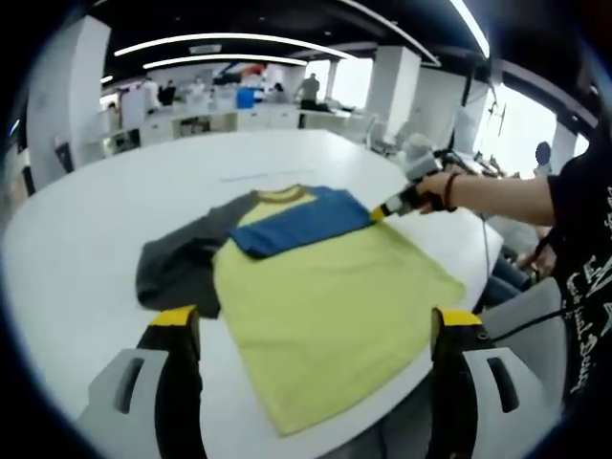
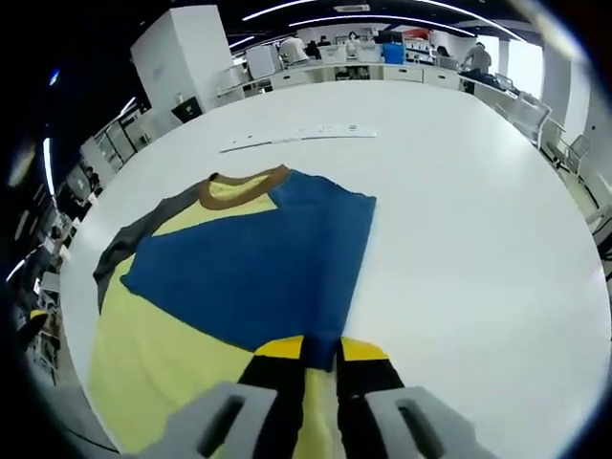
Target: Fold the garment on the visible template until the final outline fits inside the template.
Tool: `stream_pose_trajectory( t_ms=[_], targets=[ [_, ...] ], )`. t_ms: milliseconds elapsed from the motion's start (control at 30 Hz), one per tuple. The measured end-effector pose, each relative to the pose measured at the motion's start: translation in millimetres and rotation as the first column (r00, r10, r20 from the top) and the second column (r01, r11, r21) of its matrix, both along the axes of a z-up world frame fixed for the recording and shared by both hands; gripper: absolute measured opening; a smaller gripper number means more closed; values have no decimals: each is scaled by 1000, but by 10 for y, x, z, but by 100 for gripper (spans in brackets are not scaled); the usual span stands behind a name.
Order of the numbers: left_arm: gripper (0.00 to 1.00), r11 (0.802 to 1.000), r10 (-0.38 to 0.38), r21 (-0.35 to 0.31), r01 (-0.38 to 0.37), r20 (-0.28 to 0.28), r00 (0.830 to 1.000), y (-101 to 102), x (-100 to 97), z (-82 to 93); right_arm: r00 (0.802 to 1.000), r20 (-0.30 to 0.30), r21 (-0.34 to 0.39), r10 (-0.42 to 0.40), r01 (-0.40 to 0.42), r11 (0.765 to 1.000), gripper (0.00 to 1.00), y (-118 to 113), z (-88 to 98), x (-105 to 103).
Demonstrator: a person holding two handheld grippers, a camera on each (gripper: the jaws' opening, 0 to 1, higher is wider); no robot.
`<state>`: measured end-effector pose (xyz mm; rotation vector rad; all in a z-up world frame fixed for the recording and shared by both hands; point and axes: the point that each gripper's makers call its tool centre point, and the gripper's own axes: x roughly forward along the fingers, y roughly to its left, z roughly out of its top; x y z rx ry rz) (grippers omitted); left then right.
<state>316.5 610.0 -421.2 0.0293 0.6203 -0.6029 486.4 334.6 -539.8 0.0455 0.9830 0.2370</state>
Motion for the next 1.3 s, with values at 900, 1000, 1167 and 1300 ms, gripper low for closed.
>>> stream_pose_trajectory(
  t_ms=[900, 1000, 1167, 1300],
  targets=[
    [98, 1000, 0, 18, 0, -10, 1000, 27, 33, -21, 993, 5, -91, 120, -119, 989, 0, -337, 17, 6],
    [98, 1000, 3, 20, -3, -15, 1000, 34, 36, -46, 992, 1, -90, 123, -123, 988, 0, -428, -22, 78],
    [98, 999, -2, 45, 3, -20, 1000, 50, 29, -93, 992, -3, -92, 123, -123, 988, 0, -523, -6, 53],
    [98, 999, 1, 42, 0, -24, 1000, 70, 38, -114, 992, -4, -89, 128, -128, 988, 0, -567, 13, 20]
  ],
)
